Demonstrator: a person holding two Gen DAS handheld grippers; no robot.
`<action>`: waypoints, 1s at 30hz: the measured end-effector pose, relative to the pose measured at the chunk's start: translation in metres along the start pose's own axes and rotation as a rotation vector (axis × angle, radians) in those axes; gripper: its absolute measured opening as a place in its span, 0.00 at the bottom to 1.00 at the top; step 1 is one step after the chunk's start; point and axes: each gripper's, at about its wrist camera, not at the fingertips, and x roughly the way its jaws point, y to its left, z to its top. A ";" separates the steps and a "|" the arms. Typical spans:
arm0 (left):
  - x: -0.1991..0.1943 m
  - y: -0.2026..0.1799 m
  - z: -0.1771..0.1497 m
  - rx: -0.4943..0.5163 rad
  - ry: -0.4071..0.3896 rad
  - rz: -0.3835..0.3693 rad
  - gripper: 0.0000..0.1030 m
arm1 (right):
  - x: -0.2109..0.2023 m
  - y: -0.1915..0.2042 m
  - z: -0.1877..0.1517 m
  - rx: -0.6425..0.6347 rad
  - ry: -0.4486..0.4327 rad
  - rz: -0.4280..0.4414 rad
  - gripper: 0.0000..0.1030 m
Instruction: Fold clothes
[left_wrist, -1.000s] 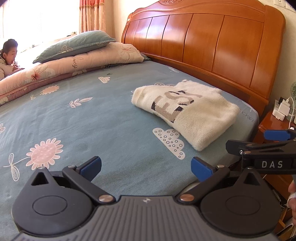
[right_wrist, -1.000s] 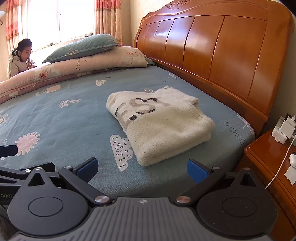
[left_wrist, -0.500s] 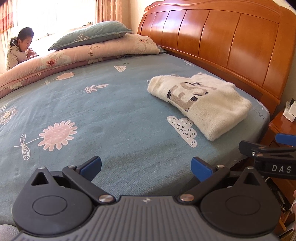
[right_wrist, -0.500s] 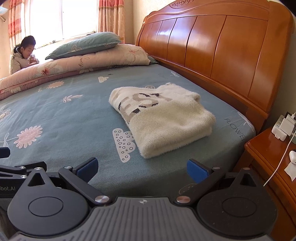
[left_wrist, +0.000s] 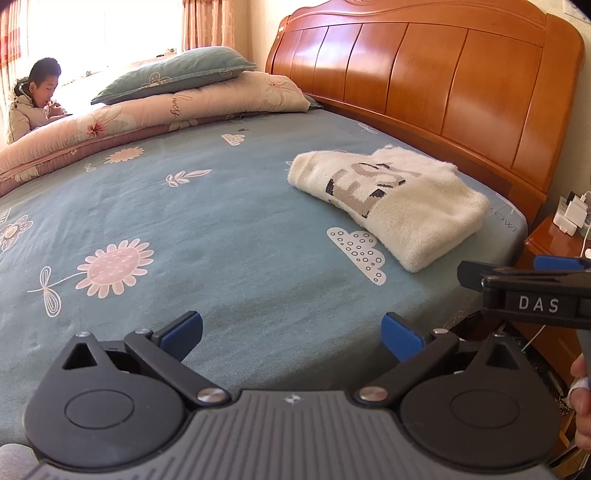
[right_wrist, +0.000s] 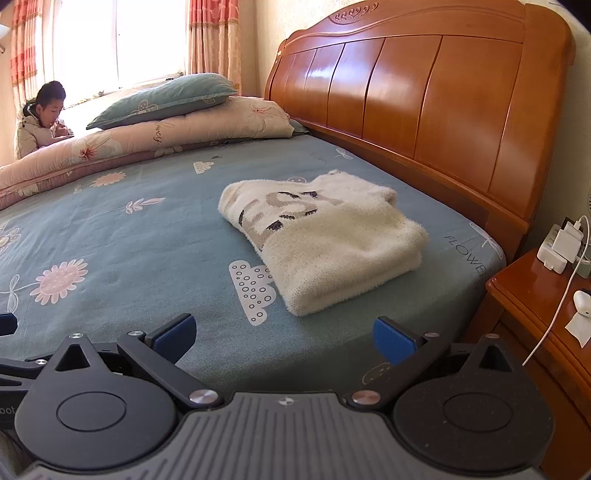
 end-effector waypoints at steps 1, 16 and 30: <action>0.001 0.000 0.000 0.001 0.002 -0.012 0.99 | 0.002 0.000 0.000 0.005 0.007 0.001 1.00; 0.032 -0.021 0.005 0.083 0.054 -0.105 0.99 | 0.022 -0.003 -0.005 0.004 0.060 -0.048 1.00; 0.045 -0.033 0.011 0.122 0.082 -0.180 0.99 | 0.025 -0.009 -0.002 -0.001 0.058 -0.097 1.00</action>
